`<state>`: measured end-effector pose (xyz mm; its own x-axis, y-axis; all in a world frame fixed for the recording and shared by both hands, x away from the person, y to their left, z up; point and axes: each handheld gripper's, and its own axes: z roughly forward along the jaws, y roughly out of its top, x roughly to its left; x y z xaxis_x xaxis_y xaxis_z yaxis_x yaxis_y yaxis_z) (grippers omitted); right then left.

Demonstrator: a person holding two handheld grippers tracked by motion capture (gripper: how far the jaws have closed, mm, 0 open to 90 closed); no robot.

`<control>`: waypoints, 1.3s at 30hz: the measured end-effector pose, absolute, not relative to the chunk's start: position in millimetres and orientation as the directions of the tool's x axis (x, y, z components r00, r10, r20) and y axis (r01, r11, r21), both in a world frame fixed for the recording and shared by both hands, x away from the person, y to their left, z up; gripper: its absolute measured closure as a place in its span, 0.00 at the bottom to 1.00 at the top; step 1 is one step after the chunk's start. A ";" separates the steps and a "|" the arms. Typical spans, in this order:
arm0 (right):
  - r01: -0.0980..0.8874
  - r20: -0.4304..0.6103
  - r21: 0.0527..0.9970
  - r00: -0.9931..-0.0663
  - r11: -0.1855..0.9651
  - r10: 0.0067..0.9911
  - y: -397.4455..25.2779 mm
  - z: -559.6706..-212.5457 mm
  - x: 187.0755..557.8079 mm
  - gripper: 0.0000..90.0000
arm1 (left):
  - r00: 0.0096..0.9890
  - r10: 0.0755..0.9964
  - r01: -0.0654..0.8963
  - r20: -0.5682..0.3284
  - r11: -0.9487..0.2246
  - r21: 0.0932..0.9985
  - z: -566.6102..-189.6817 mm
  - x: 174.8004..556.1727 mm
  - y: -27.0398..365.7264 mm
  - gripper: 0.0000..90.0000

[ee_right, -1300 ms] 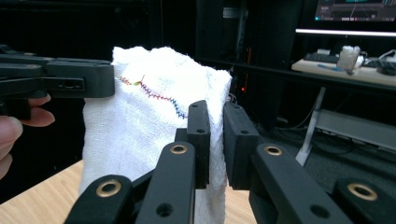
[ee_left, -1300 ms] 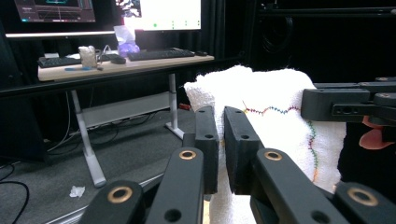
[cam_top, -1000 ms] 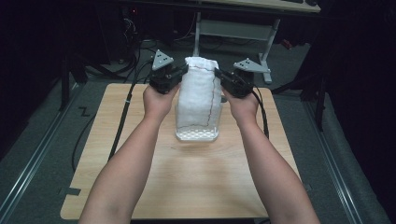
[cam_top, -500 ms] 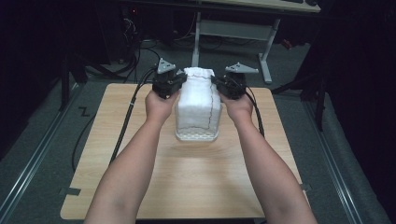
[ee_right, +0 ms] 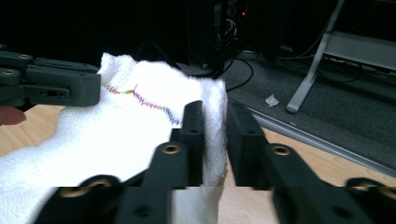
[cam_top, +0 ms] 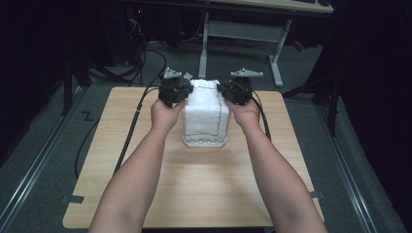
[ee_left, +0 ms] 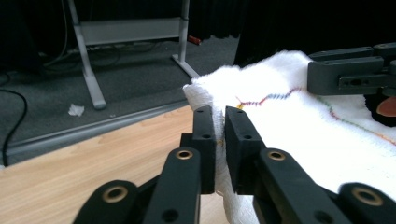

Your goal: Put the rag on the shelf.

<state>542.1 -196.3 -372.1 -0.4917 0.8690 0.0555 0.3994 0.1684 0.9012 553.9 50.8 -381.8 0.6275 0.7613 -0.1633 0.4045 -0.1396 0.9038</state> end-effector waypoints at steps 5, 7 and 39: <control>0.410 0.089 0.902 -0.482 0.135 0.871 -200.0 -372.7 545.4 0.66 | 0.579 0.789 0.417 -0.206 -0.069 0.906 -376.9 554.0 57.0 0.66; 0.406 0.079 0.903 -0.478 0.141 0.875 -200.9 -371.3 544.2 0.66 | 0.577 0.792 0.414 -0.200 -0.072 0.907 -375.7 553.5 58.3 0.67; 0.322 -0.028 0.925 -0.468 0.200 0.883 -220.6 -359.9 474.5 0.65 | 0.605 0.789 0.312 -0.106 -0.114 0.943 -376.3 488.3 88.0 0.64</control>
<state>474.5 -220.6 -359.9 -0.4680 0.8833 -0.0276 0.3222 0.1996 0.9254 488.3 88.0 -376.3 0.6055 0.7888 -0.1056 0.3125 -0.1137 0.9431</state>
